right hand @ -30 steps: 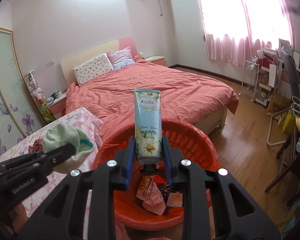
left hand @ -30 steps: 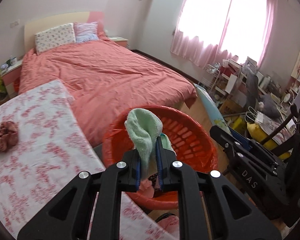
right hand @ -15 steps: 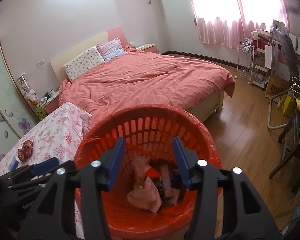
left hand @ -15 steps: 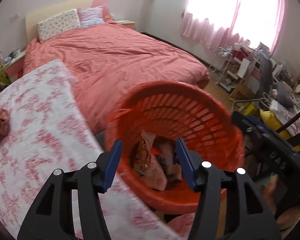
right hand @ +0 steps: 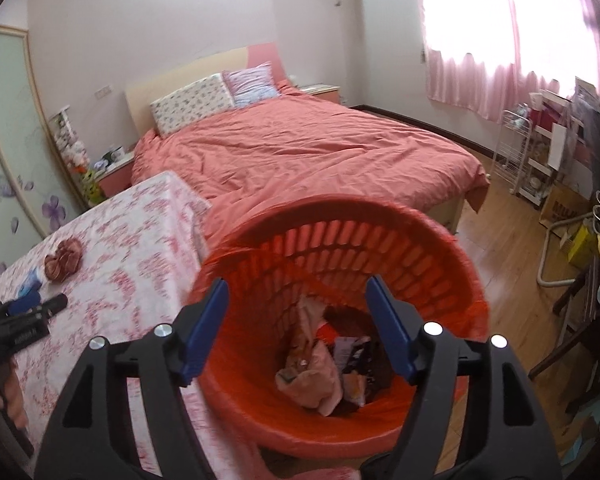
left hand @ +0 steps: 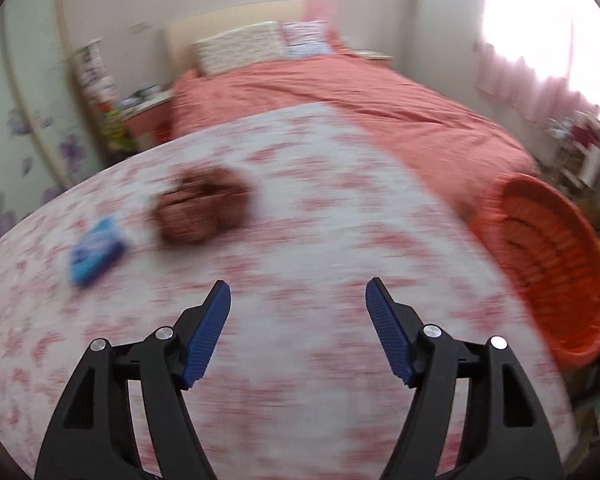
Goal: Collect trash
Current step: 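Move both tools back to the bed toward the tissue pack and scrunchie, then grasp the blue tissue pack with the left tool while the right tool grasps the brown scrunchie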
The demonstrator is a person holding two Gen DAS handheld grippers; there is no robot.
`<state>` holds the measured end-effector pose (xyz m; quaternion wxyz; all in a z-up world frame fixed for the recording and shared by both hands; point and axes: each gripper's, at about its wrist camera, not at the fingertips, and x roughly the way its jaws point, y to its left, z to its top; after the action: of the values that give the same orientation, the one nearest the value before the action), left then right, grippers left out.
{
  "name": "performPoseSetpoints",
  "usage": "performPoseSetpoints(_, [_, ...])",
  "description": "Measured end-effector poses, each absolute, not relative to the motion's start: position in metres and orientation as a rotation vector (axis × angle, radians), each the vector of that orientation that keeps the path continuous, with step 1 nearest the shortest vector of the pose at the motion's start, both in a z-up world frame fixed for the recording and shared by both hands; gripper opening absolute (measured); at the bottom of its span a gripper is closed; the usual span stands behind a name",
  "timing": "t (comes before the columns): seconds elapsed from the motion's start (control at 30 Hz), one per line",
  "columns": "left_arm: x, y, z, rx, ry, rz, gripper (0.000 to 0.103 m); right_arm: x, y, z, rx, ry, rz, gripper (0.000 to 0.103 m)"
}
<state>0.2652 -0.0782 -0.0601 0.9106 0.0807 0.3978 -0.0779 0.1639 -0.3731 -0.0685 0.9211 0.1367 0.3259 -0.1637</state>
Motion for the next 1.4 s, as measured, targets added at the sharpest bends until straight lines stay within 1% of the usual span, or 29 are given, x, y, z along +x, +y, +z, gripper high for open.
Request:
performPoseSetpoints(0.03, [0.269, -0.064, -0.061, 0.163, 0.817, -0.129, 0.075, 0.168, -0.365, -0.069, 0.272, 0.676, -0.322, 0.072])
performPoseSetpoints(0.17, [0.29, -0.003, -0.064, 0.143, 0.801, 0.038, 0.078, 0.183, -0.336, -0.07, 0.245, 0.695, -0.267, 0.074])
performPoseSetpoints(0.23, [0.3, 0.029, -0.067, 0.115, 0.81, 0.107, 0.078, 0.192, -0.319, -0.071, 0.227, 0.708, -0.238, 0.076])
performPoseSetpoints(0.37, [0.317, 0.066, -0.075, 0.077, 0.826, 0.165, 0.079, 0.211, -0.282, -0.074, 0.187, 0.735, -0.169, 0.078])
performPoseSetpoints(0.57, [0.346, 0.075, -0.086, 0.093, 0.866, 0.113, 0.079, 0.235, -0.231, -0.078, 0.116, 0.767, -0.085, 0.078])
performPoseSetpoints(0.8, [0.373, 0.074, -0.09, 0.13, 0.89, 0.073, 0.079, 0.255, -0.211, -0.081, 0.117, 0.788, -0.047, 0.078])
performPoseSetpoints(0.9, [0.38, 0.079, -0.09, 0.08, 0.902, 0.056, 0.069, 0.261, -0.202, -0.081, 0.118, 0.794, -0.033, 0.078])
performPoseSetpoints(0.93, [0.38, 0.08, -0.089, 0.061, 0.904, 0.052, 0.061, 0.263, -0.2, -0.082, 0.119, 0.796, -0.028, 0.078])
performPoseSetpoints(1.1, [0.368, 0.096, -0.088, 0.033, 0.919, 0.105, 0.06, 0.276, -0.185, -0.084, 0.12, 0.812, 0.002, 0.078])
performPoseSetpoints(1.27, [0.327, 0.119, -0.088, 0.05, 0.922, 0.168, 0.059, 0.302, -0.164, -0.086, 0.135, 0.827, 0.034, 0.08])
performPoseSetpoints(1.4, [0.304, 0.13, -0.087, 0.025, 0.922, 0.188, 0.059, 0.33, -0.136, -0.083, 0.115, 0.818, 0.048, 0.087])
